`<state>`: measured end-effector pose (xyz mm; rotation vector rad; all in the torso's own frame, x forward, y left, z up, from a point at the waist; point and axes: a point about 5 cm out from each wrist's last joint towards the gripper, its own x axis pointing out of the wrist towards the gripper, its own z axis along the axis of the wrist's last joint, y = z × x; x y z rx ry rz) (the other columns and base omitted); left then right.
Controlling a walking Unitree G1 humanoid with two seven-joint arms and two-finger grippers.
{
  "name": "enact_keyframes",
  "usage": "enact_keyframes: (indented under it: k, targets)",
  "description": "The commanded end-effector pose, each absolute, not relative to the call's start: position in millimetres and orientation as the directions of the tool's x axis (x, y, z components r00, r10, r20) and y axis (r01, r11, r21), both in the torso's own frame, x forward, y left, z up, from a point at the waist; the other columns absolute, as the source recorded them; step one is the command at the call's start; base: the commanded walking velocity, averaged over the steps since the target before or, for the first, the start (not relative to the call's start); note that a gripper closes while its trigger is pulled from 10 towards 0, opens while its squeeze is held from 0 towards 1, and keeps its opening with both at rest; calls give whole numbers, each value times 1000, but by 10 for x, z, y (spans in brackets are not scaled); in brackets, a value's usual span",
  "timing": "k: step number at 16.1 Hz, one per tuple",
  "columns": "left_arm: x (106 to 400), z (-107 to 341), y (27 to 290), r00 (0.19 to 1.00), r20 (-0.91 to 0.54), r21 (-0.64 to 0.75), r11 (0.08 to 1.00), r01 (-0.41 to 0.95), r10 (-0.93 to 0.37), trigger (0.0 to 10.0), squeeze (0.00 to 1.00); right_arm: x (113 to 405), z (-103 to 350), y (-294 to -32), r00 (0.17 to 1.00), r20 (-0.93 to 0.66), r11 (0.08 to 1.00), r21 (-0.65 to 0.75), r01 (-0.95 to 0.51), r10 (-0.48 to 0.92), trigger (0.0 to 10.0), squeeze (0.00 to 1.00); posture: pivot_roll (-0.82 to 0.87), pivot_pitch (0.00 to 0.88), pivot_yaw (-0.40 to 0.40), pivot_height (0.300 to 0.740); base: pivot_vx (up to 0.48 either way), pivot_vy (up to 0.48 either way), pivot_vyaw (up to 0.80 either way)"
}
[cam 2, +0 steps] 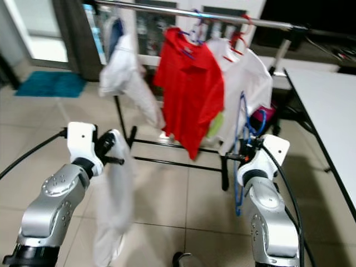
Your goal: Hang hanger
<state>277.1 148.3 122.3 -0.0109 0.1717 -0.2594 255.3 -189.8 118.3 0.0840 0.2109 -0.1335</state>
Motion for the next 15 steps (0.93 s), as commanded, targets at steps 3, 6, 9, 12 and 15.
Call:
enact_keyframes:
  k: [3,6,9,12,15]
  targets:
    - [2821,1312,1514,962,-139,59,967,247,-237,10000,0,2550,1165,-1865,967,-232,988,86,125,-102,10000,0,18,0,-19,740,0,0,-800]
    - [2810,1340,1421,947,-144,71,952,298,-286,10000,0,2596,1203,-1855,972,-208,991,48,122,-110,10000,0,19,20,-9,740,0,0,-800]
    - [2771,1322,1444,946,-156,72,952,297,-284,10000,0,2558,1156,-1834,966,-241,989,87,117,-93,10000,0,20,13,-31,740,0,0,-800]
    - [2810,1319,1441,955,-153,84,960,268,-254,10000,0,2570,1145,-1810,960,-273,993,86,82,-56,10000,0,25,43,-22,740,0,0,-800]
    - [2761,1290,1483,952,-188,73,963,261,-244,10000,0,2555,1152,-1841,954,-295,996,64,66,-45,10000,0,19,50,-20,740,0,0,-800]
